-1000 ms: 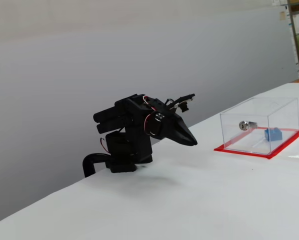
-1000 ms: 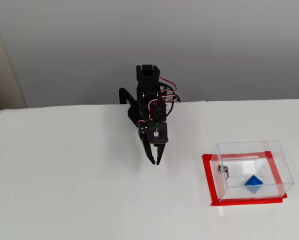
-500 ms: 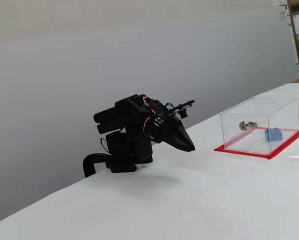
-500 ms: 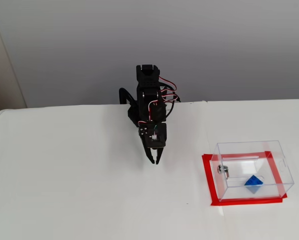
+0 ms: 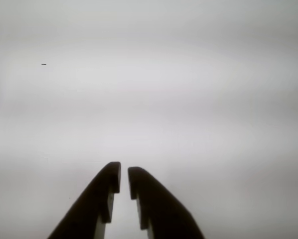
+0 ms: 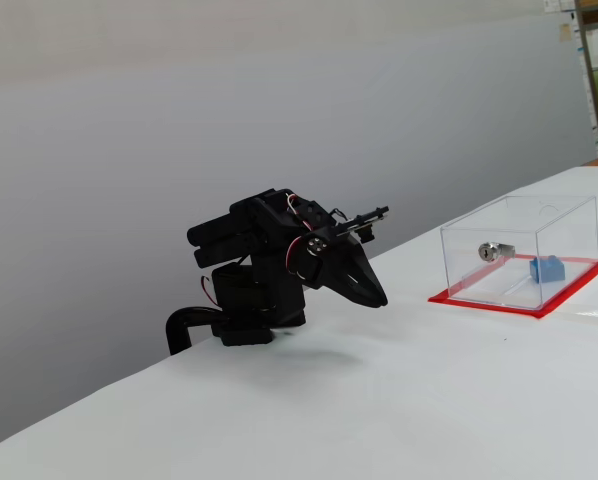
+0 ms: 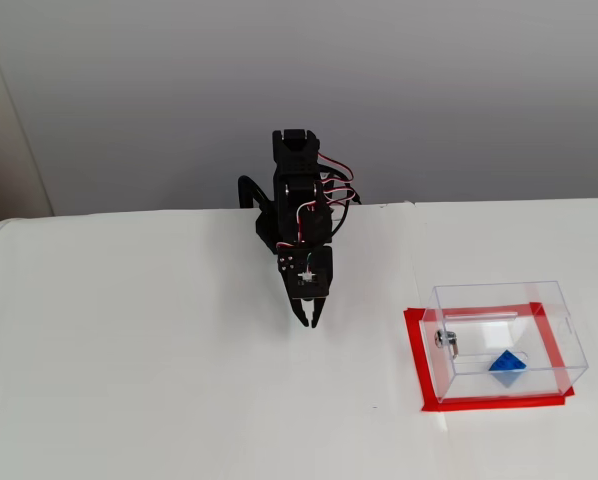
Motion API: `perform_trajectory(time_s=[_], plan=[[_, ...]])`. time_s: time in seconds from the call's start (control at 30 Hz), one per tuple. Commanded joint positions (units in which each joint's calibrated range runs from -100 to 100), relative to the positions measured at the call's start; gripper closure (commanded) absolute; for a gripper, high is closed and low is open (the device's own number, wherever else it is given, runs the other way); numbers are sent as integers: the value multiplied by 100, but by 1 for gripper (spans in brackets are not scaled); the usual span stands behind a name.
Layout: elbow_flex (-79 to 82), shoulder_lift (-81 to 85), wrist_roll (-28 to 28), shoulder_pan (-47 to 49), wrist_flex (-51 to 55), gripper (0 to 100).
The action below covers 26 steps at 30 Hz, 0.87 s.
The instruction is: Pick the blue lego brick and place it into the transparent box
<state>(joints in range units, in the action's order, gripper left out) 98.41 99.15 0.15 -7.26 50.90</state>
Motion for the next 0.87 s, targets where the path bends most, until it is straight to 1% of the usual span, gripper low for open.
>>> perform_trajectory(time_s=[0.0,0.83], plan=[[87,59,-20,13,-25,98],[87,59,6,-24,-25,98]])
